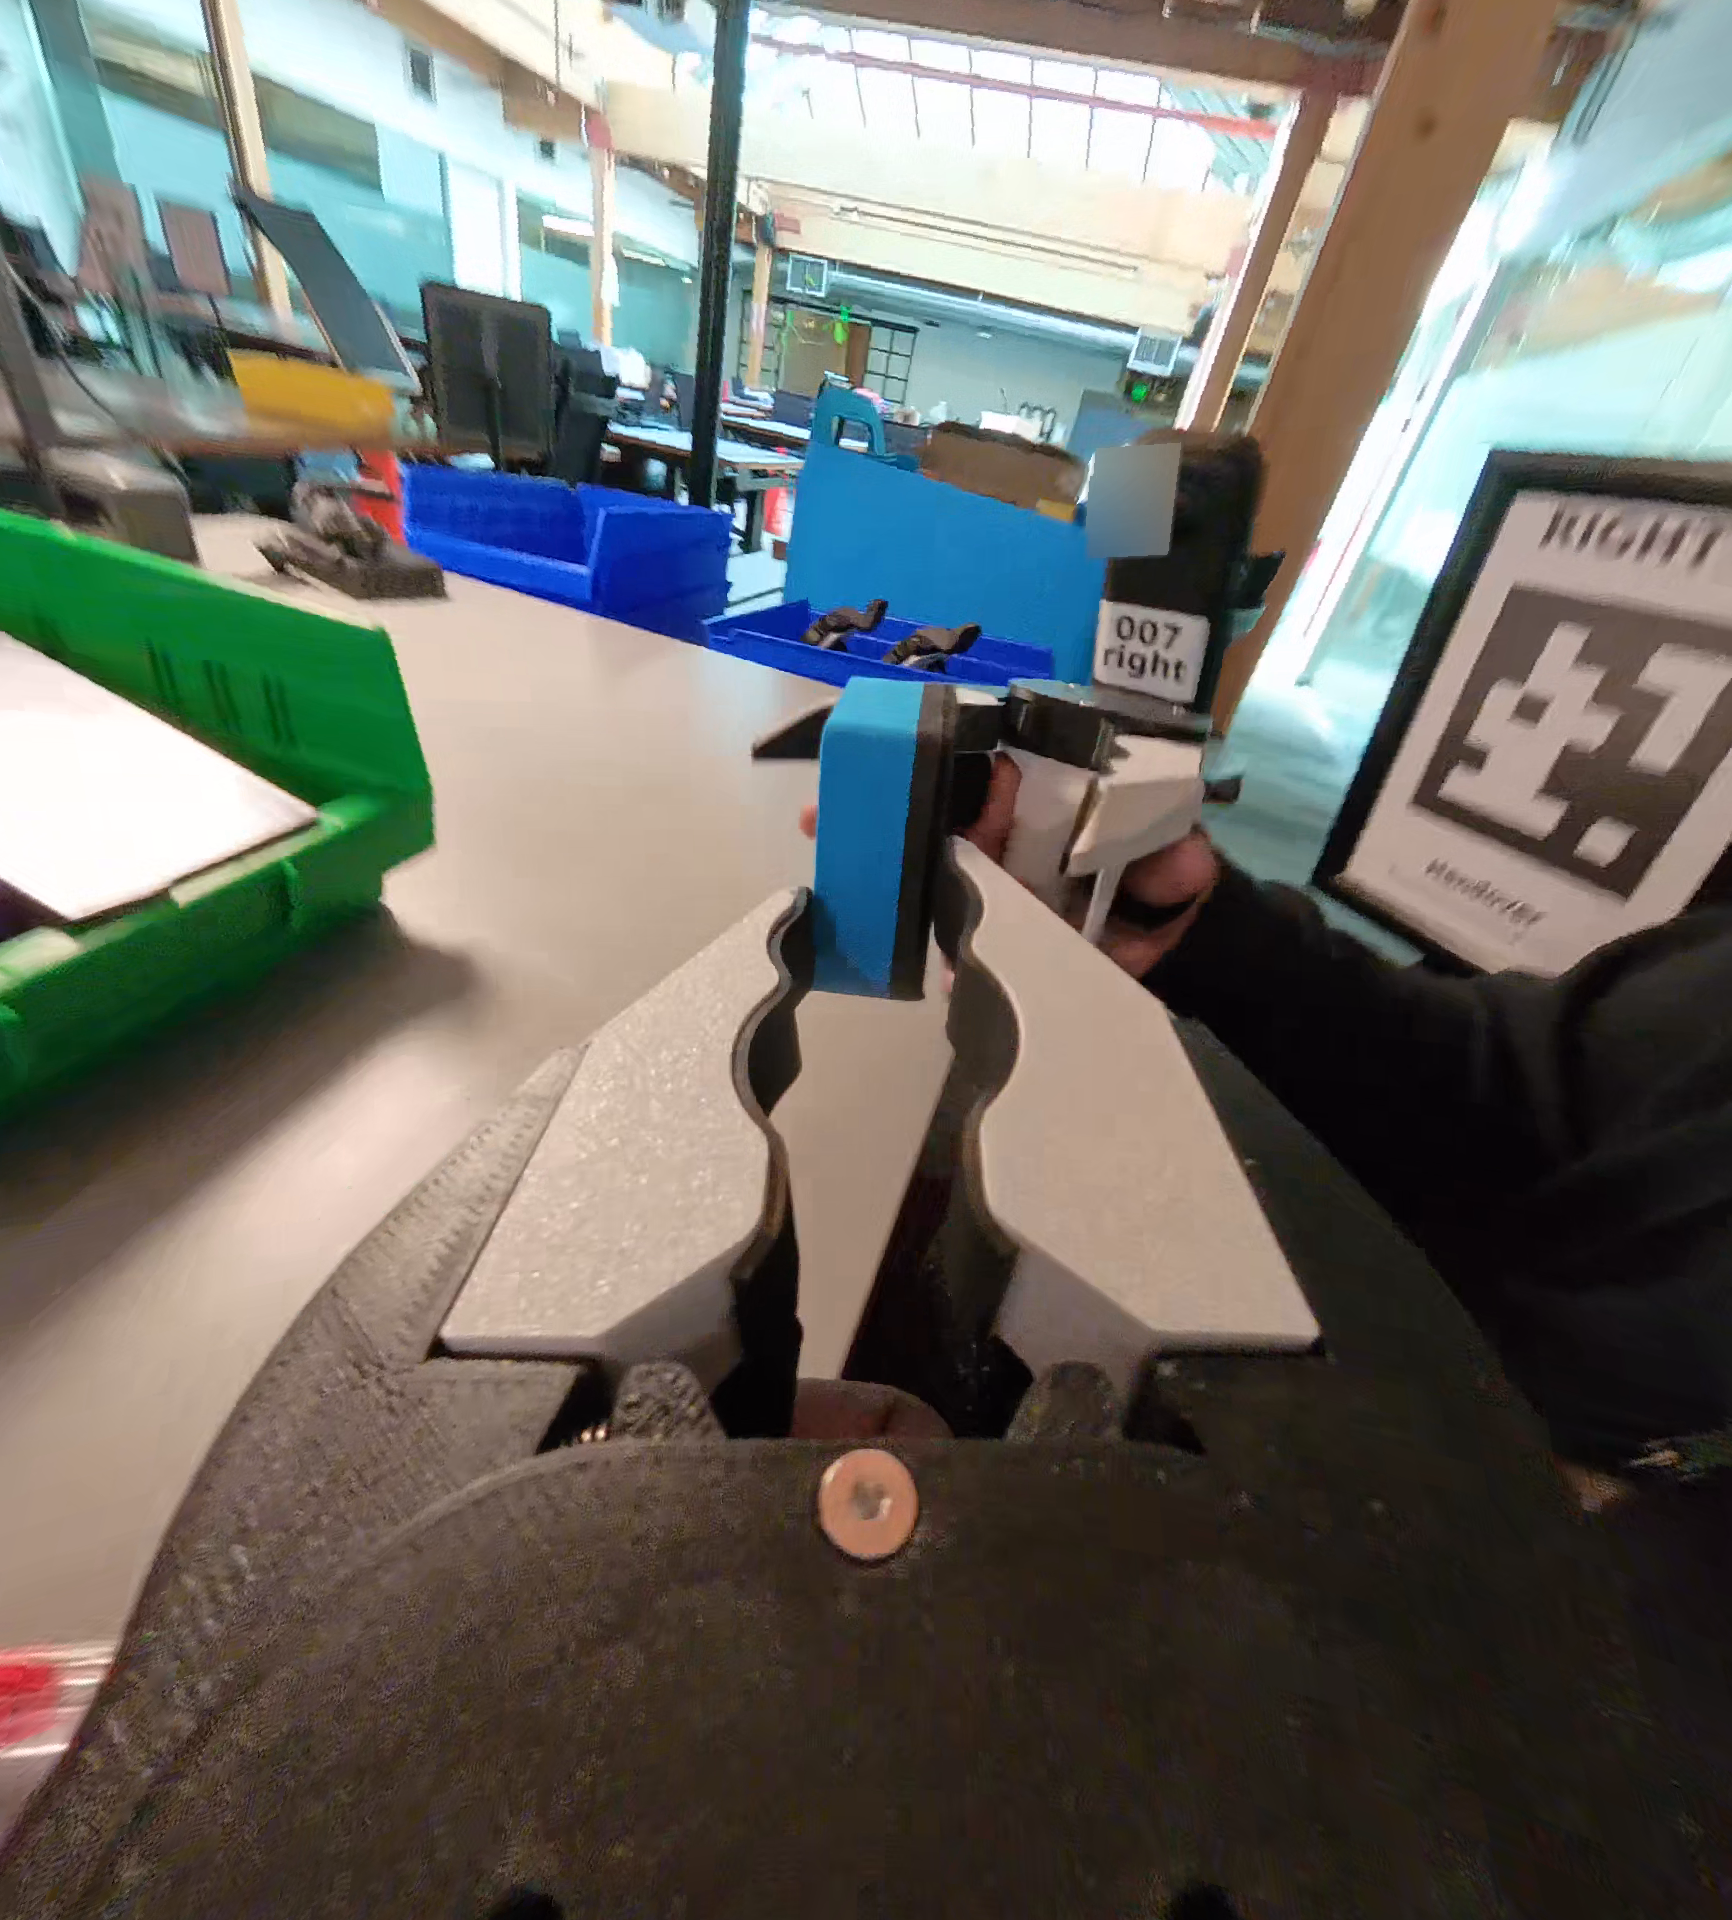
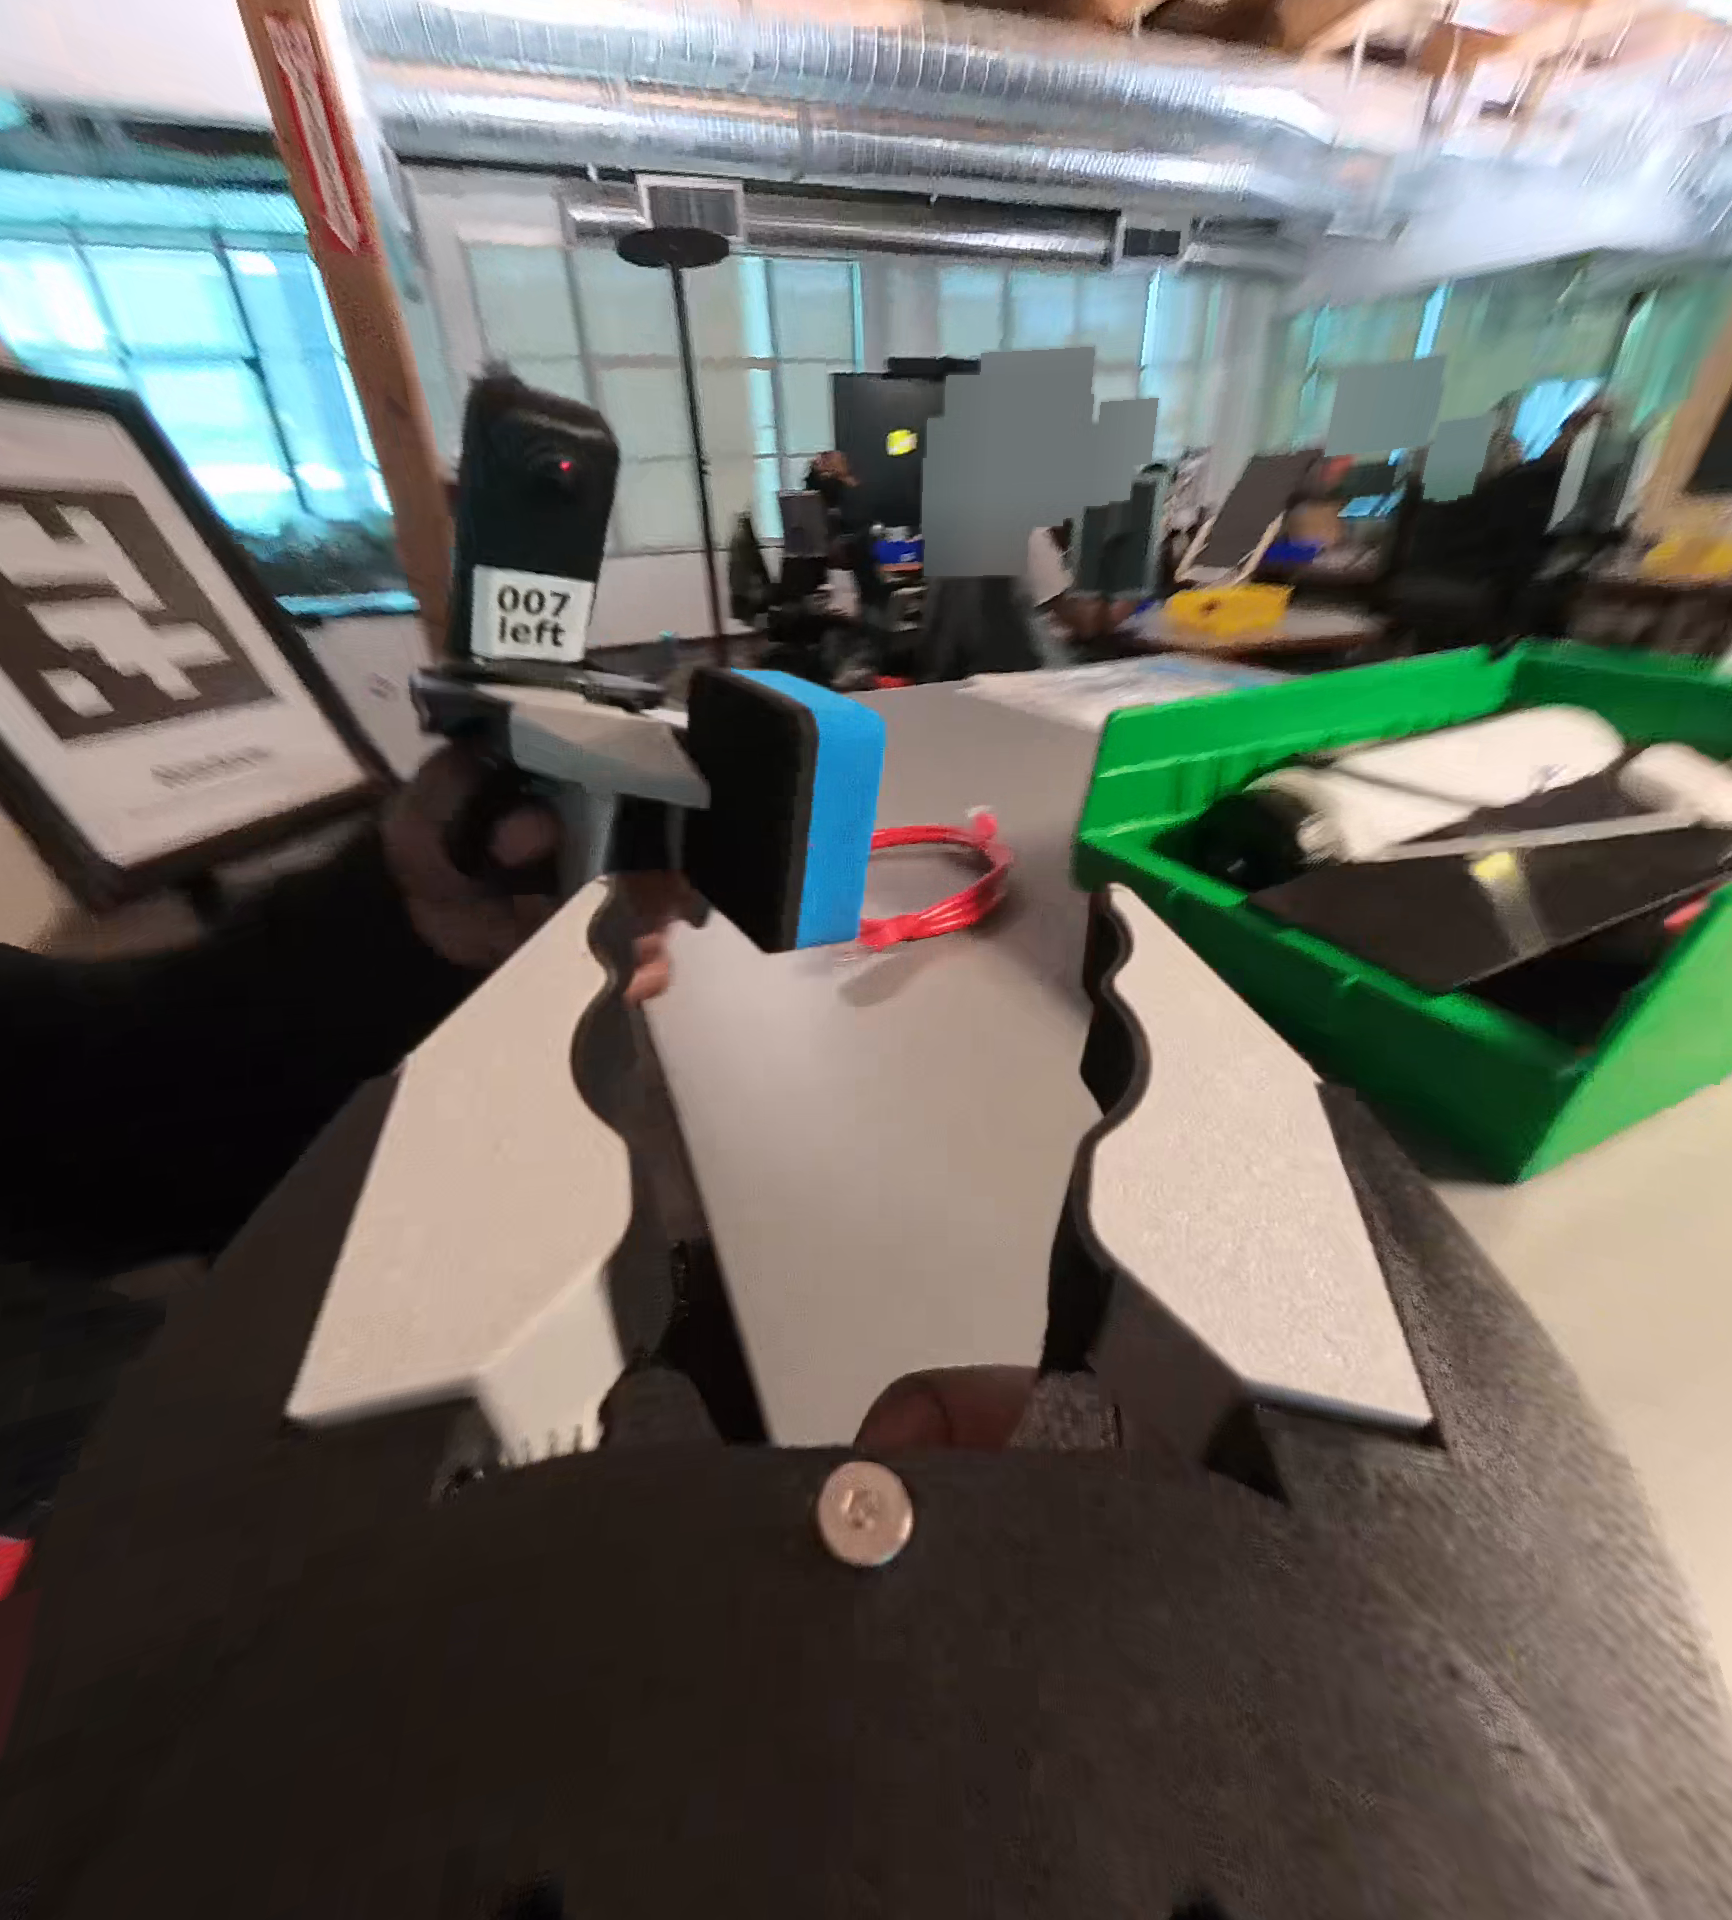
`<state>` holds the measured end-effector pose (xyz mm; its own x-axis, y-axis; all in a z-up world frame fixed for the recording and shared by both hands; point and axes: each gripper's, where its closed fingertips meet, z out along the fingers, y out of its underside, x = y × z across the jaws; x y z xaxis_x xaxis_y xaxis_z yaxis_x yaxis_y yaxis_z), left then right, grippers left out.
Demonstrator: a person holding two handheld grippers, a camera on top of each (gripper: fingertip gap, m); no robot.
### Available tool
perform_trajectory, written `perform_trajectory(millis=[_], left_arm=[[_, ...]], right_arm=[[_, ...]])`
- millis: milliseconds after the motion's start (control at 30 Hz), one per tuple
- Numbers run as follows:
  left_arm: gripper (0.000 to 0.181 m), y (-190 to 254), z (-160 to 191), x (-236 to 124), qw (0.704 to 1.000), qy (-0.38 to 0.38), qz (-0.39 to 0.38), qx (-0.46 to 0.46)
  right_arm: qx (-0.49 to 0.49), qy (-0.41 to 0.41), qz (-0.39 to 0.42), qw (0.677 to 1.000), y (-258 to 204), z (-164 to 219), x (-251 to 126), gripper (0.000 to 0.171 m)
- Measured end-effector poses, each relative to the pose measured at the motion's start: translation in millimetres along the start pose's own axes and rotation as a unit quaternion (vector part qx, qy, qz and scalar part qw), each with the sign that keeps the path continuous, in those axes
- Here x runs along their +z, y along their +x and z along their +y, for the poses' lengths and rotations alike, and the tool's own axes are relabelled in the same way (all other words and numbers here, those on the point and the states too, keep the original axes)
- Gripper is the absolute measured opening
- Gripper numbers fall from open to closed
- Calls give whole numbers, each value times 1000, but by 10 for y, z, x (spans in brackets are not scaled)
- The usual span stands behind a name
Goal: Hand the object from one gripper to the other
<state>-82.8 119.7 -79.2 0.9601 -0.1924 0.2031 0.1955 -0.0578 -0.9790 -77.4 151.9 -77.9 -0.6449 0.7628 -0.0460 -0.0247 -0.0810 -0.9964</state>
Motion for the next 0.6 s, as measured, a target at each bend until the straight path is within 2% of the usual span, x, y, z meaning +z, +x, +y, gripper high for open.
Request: perform_trajectory(millis=[133, 233, 367, 433, 467, 500, 600], left_arm=[[25, 50, 40, 34, 993, -6, 41, -110], [25, 171, 112, 91, 983, -22, 84, -161], [24, 274, 209, 163, 973, -43, 115, -196], [24, 315, 251, 194, 971, -51, 124, -199], [24, 336, 262, 208, 969, -53, 128, -203], [24, 340, 268, 225, 968, -54, 128, -207], [23, 297, 253, 251, 970, -47, 113, -210]], right_arm=[[-161, -8, 33, 986, -69, 17, 4, 93], [-232, -27, 39, 971, -126, 109, 44, 95], [-273, -32, 33, 961, -212, 158, 83, 95], [-286, -38, 35, 957, -221, 180, 92, 86], [-291, -44, 29, 955, -237, 208, 92, 74], [-291, -50, 26, 955, -243, 234, 93, 69], [-250, -67, 26, 966, -168, 262, 88, 66]])
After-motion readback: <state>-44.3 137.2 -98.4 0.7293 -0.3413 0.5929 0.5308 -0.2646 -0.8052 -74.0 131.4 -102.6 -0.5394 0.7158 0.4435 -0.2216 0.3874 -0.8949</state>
